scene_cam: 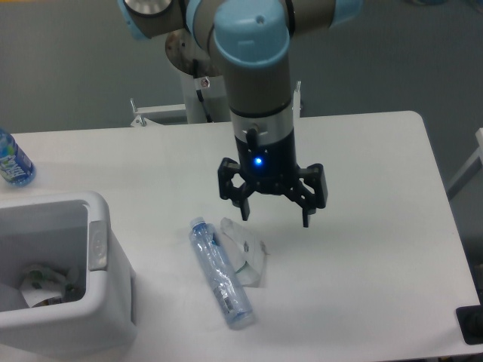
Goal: Place the trash in the trash can
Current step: 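Lower the open gripper toward the crumpled white paper beside the bottle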
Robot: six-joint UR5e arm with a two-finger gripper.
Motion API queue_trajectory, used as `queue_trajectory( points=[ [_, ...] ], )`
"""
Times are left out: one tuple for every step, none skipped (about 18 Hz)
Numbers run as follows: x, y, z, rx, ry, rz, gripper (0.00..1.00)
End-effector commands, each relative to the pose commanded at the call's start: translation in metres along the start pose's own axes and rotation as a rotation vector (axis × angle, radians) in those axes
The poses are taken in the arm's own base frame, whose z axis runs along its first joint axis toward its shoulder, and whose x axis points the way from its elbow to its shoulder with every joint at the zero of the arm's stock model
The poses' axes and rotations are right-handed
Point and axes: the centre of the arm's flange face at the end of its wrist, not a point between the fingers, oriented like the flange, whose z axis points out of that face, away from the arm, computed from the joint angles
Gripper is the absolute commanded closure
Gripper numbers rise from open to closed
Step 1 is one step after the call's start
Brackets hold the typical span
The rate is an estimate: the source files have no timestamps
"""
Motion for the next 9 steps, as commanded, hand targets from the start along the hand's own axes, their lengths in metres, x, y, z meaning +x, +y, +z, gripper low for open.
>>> queue_trajectory(
  points=[
    [0.0, 0.0, 0.004, -0.002, 0.0, 0.002, 0.0],
    [0.0, 0.0, 0.011, -0.014, 0.002, 0.002, 0.0],
    [0.002, 0.001, 0.016, -0.024, 0.009, -0.001, 0.0],
    [0.008, 0.005, 0.028, -0.04, 0.025, 0.006, 0.0],
    [0.014, 0.011, 0.039, -0.051, 0.034, 0.008, 0.0],
    [0.02, 0.016, 0.049, -0.058, 0.042, 0.011, 0.0],
    [0.025, 0.02, 0.059, -0.059, 0.044, 0.013, 0.0],
    [0.03, 0.026, 0.069, -0.068, 0.051, 0.013, 0.0],
    [0.035, 0.031, 0.079, -0.08, 0.058, 0.002, 0.0]
  ],
)
